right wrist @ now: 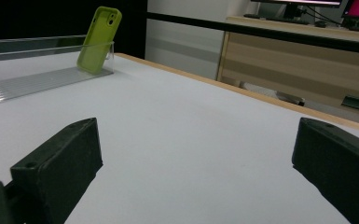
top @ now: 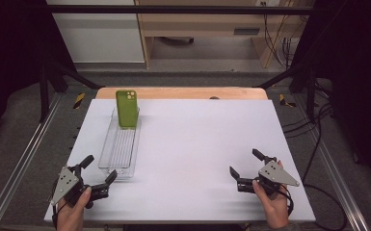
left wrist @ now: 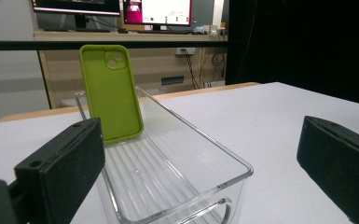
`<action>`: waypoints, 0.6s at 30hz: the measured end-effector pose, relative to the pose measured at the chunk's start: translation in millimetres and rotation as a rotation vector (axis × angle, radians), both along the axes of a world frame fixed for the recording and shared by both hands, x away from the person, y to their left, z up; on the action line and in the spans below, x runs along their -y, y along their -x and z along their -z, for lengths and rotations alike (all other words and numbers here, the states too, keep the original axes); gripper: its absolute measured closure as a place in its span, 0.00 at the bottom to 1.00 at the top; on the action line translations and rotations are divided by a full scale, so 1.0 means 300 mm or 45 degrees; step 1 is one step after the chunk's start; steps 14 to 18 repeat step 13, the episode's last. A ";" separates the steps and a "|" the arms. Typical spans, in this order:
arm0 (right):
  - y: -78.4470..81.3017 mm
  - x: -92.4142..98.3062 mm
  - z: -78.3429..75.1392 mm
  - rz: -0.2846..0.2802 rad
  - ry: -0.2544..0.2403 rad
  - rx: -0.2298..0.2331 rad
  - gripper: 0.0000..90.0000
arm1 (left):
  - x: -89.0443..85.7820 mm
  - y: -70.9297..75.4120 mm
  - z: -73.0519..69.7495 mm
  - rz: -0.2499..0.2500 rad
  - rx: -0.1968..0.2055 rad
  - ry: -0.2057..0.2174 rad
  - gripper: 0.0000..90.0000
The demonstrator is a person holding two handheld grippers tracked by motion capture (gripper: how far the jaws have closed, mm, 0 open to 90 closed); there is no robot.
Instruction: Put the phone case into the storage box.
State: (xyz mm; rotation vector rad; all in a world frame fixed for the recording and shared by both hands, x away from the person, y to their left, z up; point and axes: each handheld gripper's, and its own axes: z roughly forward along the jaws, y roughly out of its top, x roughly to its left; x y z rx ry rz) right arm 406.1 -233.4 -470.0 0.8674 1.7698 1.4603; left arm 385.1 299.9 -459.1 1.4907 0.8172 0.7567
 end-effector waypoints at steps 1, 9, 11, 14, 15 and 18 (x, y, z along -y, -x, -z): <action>0.000 -0.001 0.001 -0.003 0.000 0.001 0.02 | 0.004 -0.003 0.001 0.003 -0.004 -0.001 0.01; -0.001 0.006 0.008 -0.007 -0.042 0.022 0.02 | 0.022 -0.024 0.003 -0.022 -0.002 -0.024 0.01; -0.001 0.007 0.009 -0.006 -0.046 0.024 0.02 | 0.026 -0.028 0.004 -0.039 0.001 -0.012 0.01; -0.001 0.008 0.009 -0.004 -0.044 0.027 0.02 | 0.030 -0.029 0.003 -0.045 0.011 -0.039 0.01; -0.001 0.008 0.009 -0.004 -0.044 0.027 0.02 | 0.030 -0.029 0.003 -0.045 0.011 -0.039 0.01; -0.001 0.008 0.009 -0.004 -0.044 0.027 0.02 | 0.030 -0.029 0.003 -0.045 0.011 -0.039 0.01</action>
